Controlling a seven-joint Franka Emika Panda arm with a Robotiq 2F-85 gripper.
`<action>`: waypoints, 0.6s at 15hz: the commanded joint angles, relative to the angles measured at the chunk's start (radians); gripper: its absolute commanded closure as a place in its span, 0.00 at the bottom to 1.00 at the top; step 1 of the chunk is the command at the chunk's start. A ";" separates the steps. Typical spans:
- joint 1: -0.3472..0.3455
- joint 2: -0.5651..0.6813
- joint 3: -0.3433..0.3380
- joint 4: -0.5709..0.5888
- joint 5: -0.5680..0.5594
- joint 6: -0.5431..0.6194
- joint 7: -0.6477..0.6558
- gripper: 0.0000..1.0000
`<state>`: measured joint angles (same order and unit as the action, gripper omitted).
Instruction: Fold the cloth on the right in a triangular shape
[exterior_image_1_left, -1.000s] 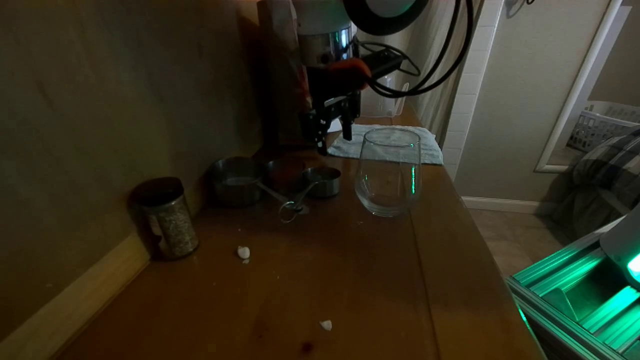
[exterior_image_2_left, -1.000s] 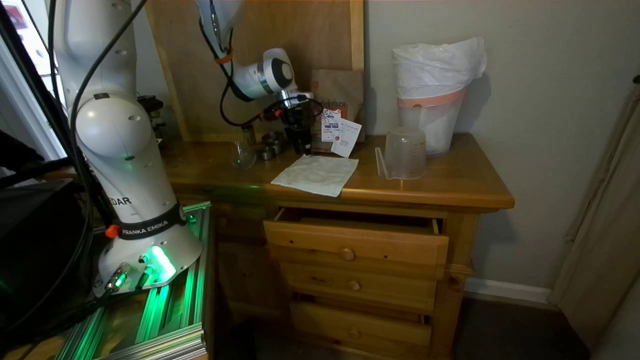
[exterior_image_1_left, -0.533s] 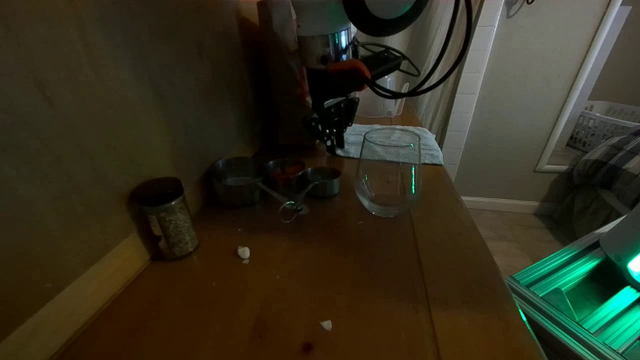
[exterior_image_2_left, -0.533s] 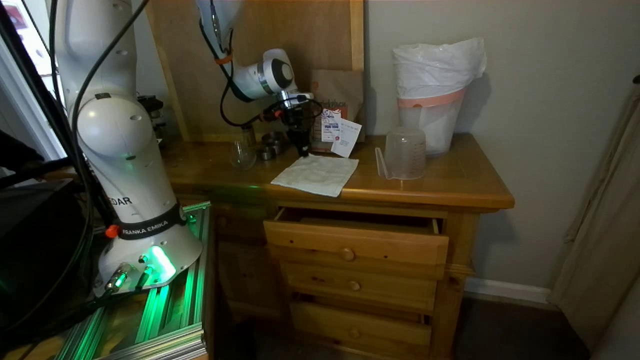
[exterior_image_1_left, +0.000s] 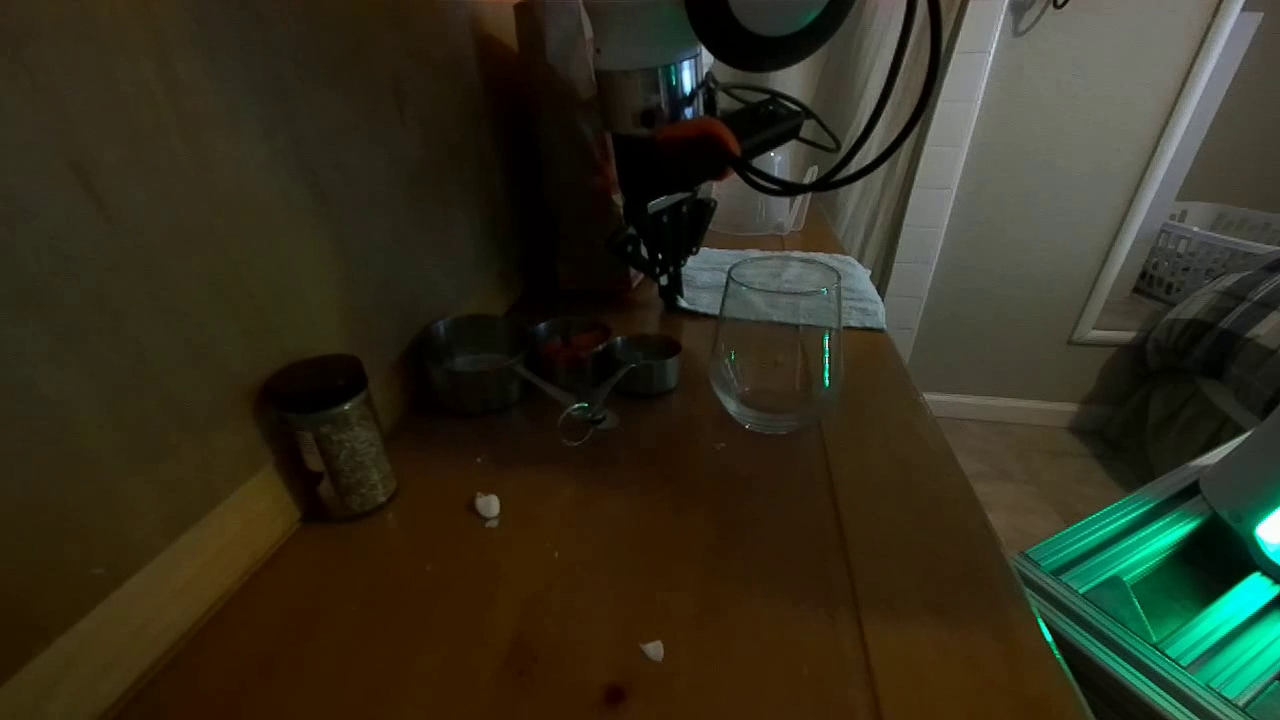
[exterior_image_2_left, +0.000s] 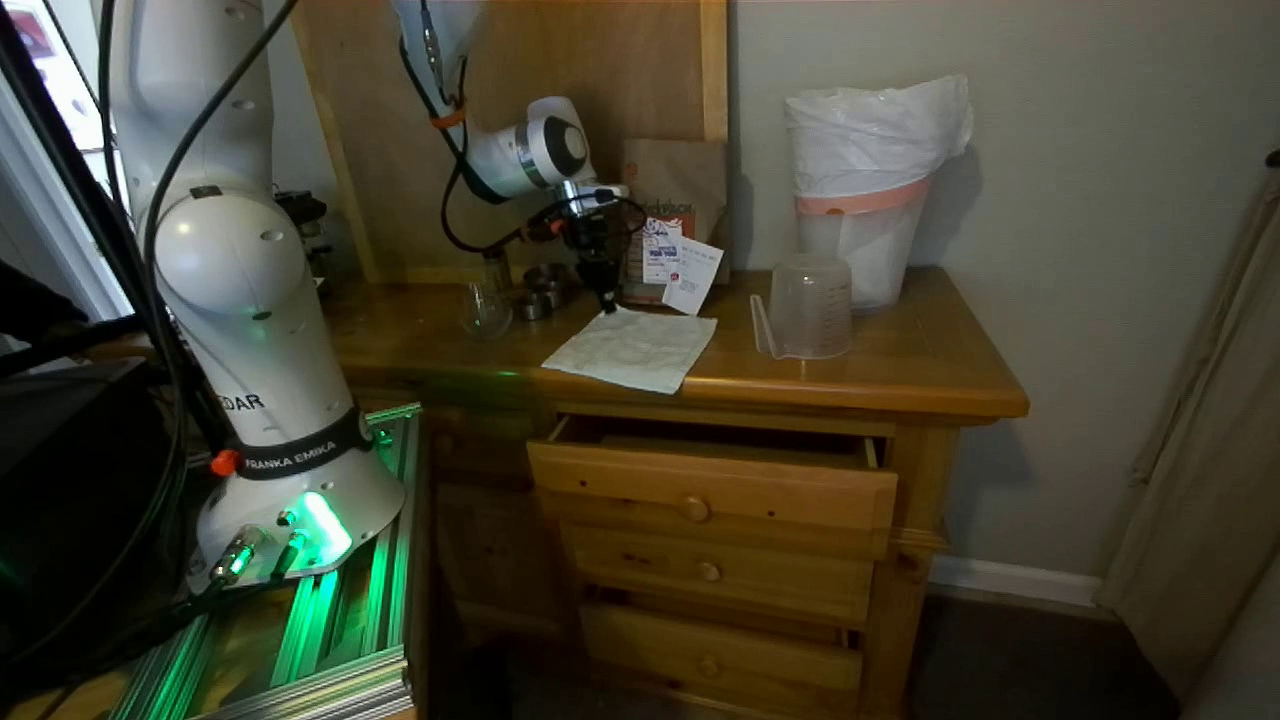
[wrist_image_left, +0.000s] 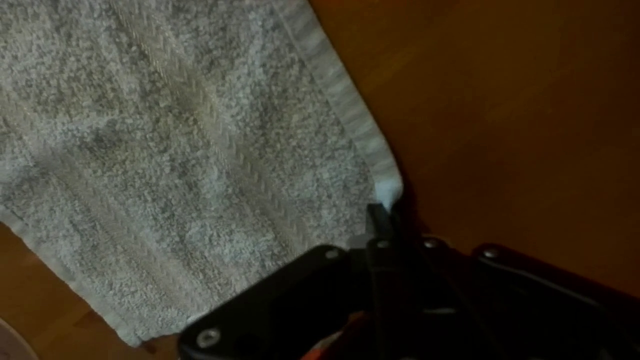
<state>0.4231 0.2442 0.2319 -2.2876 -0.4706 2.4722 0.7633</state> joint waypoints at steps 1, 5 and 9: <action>0.002 -0.047 0.010 -0.013 0.053 -0.012 -0.033 0.97; -0.005 -0.095 0.043 -0.028 0.148 -0.018 -0.103 0.97; -0.013 -0.138 0.039 -0.047 0.157 -0.030 -0.103 0.97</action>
<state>0.4229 0.1572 0.2741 -2.3018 -0.3334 2.4554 0.6738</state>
